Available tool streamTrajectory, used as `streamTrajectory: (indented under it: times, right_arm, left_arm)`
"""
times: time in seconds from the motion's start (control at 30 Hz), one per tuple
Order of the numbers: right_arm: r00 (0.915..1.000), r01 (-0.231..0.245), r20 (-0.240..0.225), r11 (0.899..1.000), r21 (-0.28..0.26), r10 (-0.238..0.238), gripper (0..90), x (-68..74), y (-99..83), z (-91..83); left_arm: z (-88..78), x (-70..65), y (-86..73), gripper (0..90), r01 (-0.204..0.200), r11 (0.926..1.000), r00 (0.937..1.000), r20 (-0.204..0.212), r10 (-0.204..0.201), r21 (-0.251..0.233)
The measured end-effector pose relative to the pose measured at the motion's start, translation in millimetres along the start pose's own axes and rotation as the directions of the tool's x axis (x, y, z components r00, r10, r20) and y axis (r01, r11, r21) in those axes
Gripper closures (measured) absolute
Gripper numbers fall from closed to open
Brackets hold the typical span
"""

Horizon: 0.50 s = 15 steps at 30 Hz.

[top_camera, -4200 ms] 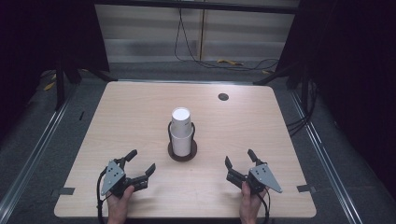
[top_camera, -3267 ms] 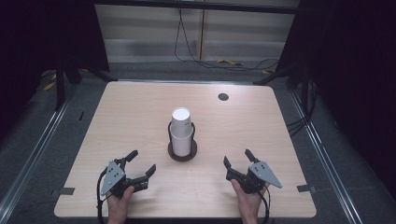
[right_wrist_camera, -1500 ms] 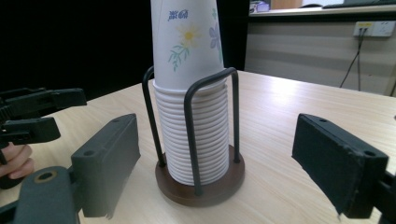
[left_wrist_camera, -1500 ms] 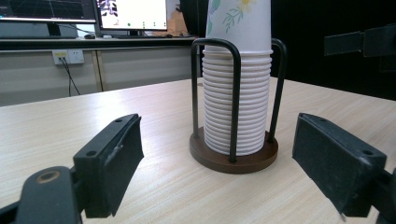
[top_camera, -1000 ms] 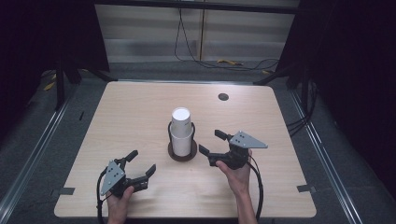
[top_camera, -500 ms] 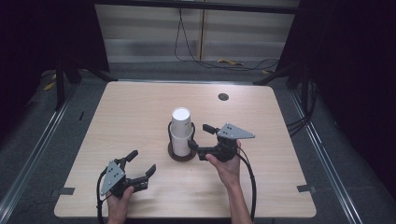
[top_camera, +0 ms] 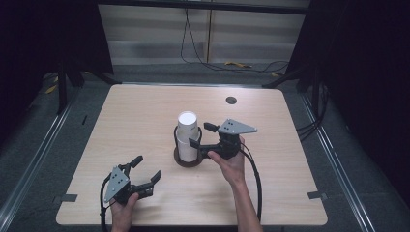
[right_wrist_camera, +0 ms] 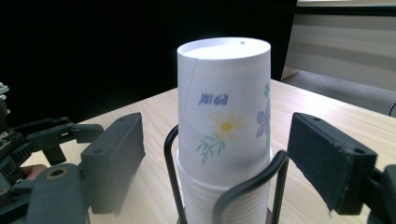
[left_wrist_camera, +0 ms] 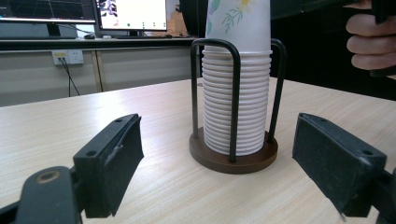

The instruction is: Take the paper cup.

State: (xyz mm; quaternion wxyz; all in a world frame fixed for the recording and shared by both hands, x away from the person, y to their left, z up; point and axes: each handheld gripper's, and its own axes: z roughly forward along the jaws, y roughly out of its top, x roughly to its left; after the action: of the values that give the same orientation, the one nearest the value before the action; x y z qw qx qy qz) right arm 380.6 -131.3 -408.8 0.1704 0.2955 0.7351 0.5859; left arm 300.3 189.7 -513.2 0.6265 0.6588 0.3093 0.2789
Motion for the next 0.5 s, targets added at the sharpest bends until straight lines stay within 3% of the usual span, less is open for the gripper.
streamTrajectory:
  times: [0.5]
  right_arm:
    - [0.9995, -0.007, -0.03, 0.999, 0.05, 0.009, 18.0, -9.0, 18.1, 17.1]
  left_arm:
    - [0.3, -0.5, 0.0, 15.8, 0.002, 1.0, 1.0, 0.001, -0.002, -0.003]
